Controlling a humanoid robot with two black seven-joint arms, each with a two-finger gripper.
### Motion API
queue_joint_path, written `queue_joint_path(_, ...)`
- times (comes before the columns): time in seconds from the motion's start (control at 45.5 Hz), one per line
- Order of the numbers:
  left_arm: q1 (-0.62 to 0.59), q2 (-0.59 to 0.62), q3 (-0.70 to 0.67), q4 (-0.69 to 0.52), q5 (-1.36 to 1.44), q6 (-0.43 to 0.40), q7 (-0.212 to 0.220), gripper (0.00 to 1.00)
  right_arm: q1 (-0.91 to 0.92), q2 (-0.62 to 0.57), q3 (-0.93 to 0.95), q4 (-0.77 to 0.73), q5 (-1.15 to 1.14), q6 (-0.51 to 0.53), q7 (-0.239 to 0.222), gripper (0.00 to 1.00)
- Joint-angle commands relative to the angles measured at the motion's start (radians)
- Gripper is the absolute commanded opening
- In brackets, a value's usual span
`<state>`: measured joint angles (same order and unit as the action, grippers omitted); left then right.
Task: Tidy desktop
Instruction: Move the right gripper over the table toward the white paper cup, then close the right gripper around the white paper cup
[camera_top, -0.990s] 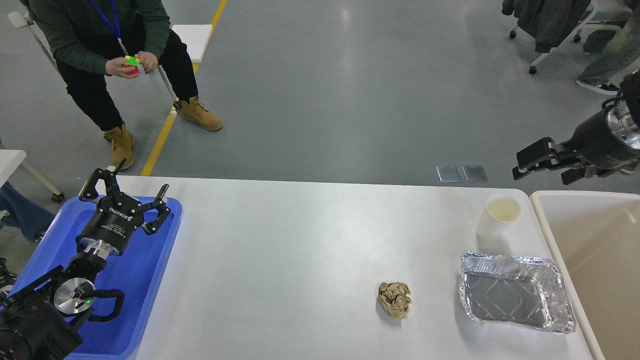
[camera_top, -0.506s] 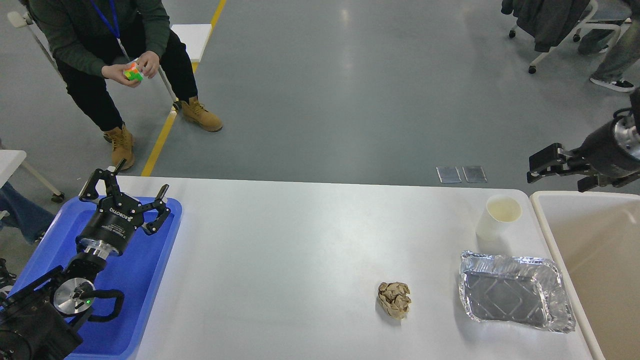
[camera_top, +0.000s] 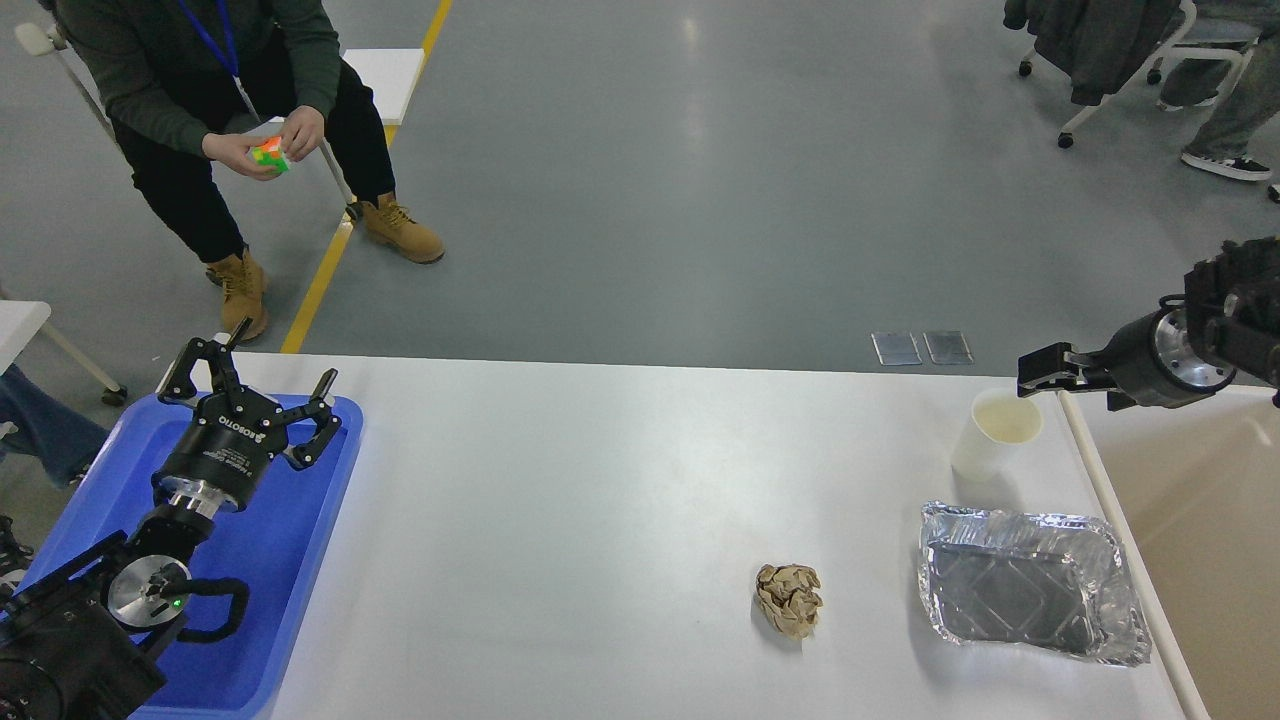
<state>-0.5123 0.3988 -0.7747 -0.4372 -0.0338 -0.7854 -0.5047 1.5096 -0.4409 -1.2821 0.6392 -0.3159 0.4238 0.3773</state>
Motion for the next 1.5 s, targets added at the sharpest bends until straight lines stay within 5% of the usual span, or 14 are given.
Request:
queue_joint_path(0.0, 0.0, 0.0, 0.0, 0.0, 0.0, 0.0, -0.002, 0.99, -0.176, 0.024, 0.095, -0.156, 0.001, -0.046, -0.001, 1.0)
queue_joint_path(1.144, 0.0, 0.0, 0.0, 0.0, 0.0, 0.0, 0.0, 0.99, -0.399, 0.08, 0.119, -0.217, 0.115, -0.427, -0.001, 0.94)
queue_joint_path(1.342, 0.0, 0.0, 0.0, 0.0, 0.0, 0.0, 0.0, 0.99, -0.401, 0.083, 0.118, -0.216, 0.107, -0.435, 0.0, 0.82)
queue_joint_path(1.474, 0.0, 0.0, 0.0, 0.0, 0.0, 0.0, 0.0, 0.99, -0.41, 0.088, 0.107, -0.214, 0.1, -0.462, 0.003, 0.5)
